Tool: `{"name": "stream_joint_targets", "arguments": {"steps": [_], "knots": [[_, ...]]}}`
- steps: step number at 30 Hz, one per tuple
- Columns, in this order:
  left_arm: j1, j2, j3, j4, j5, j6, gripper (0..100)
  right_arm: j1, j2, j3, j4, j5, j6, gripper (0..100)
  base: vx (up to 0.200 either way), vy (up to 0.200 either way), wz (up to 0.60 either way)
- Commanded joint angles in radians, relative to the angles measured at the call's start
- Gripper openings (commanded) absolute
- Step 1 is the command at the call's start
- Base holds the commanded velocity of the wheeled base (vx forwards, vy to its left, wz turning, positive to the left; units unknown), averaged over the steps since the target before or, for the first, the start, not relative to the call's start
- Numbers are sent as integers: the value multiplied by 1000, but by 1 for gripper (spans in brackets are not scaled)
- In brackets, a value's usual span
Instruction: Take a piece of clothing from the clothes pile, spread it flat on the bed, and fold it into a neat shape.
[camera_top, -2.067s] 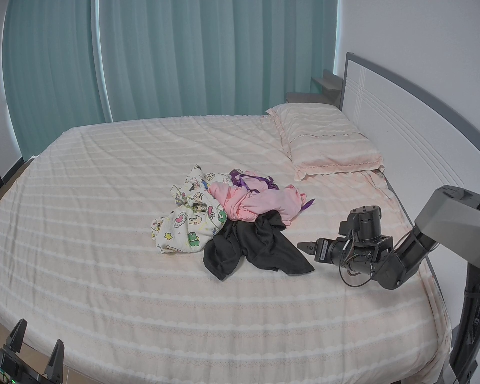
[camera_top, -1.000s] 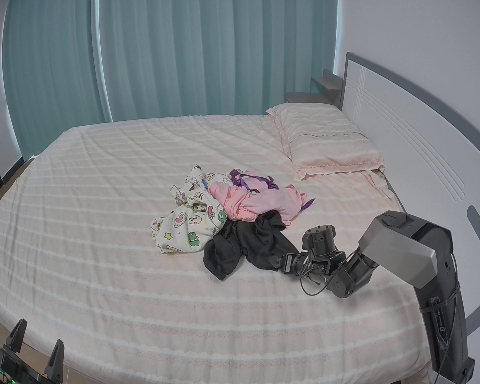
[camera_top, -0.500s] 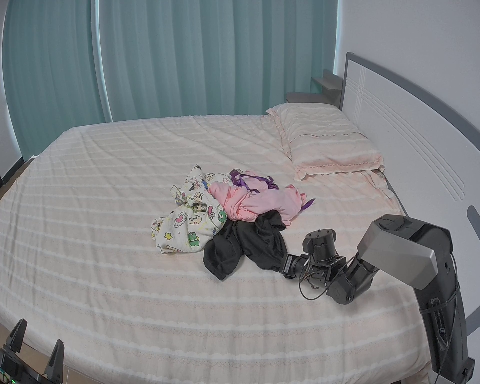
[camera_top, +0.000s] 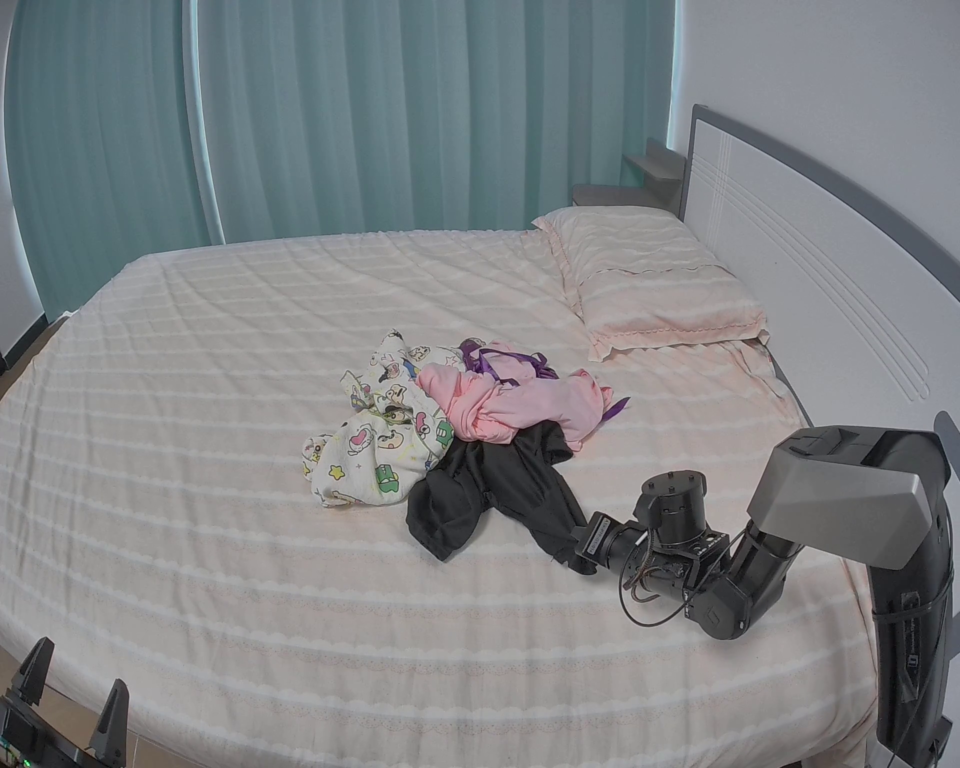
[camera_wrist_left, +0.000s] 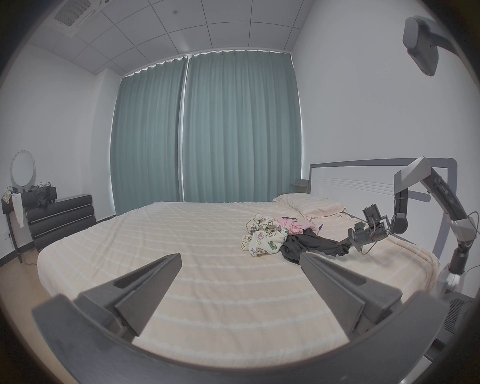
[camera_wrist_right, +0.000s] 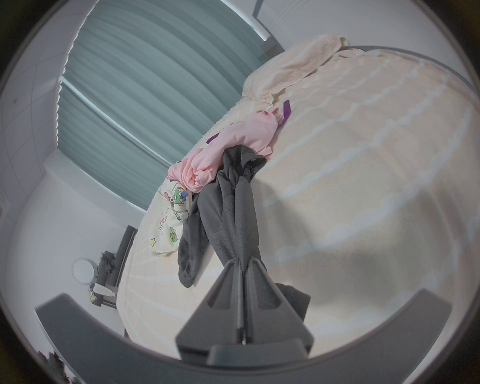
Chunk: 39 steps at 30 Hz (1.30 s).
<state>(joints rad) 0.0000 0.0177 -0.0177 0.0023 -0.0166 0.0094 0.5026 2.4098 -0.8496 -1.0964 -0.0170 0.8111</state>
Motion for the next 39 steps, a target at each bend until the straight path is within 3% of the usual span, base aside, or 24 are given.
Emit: {"name": "stream_joint_targets", "arguments": {"steps": [1,4,16,17,19,20,21,23,27,32,34,39], "knots": [[0,-13,15,-1,0,11,100,14,-54,49,-13,-1,54,0,0,0,0],[0,-8,15,1,-2,4,100,16,-35,66,-48,-3,97,0,0,0,0],[0,-18,10,1,-5,-12,100,16,-44,118,-129,-1,99,0,0,0,0],[0,-10,-15,-4,-5,-22,100,14,-44,116,-129,-1,99,0,0,0,0],[-2,62,-199,-22,-5,-135,100,17,-41,118,-129,-3,97,0,0,0,0],[-2,62,-199,-22,-5,-135,100,17,-41,118,-129,-3,97,0,0,0,0],[-3,160,-278,-12,-37,-178,100,21,-41,116,-129,-3,97,0,0,0,0],[-5,211,-269,7,-121,-83,100,22,-43,118,-129,-3,99,0,0,0,0],[-3,421,-231,22,-197,-77,100,24,-38,119,-129,-3,99,0,0,0,0],[-67,729,-232,-62,-210,-80,100,21,-43,119,-129,-4,97,0,0,0,0],[-100,897,-226,-170,-210,-111,100,19,-47,119,-129,-4,97,0,0,0,0],[-164,1117,-229,-315,-207,-232,100,19,-41,119,-129,-4,96,0,0,0,0]]}}
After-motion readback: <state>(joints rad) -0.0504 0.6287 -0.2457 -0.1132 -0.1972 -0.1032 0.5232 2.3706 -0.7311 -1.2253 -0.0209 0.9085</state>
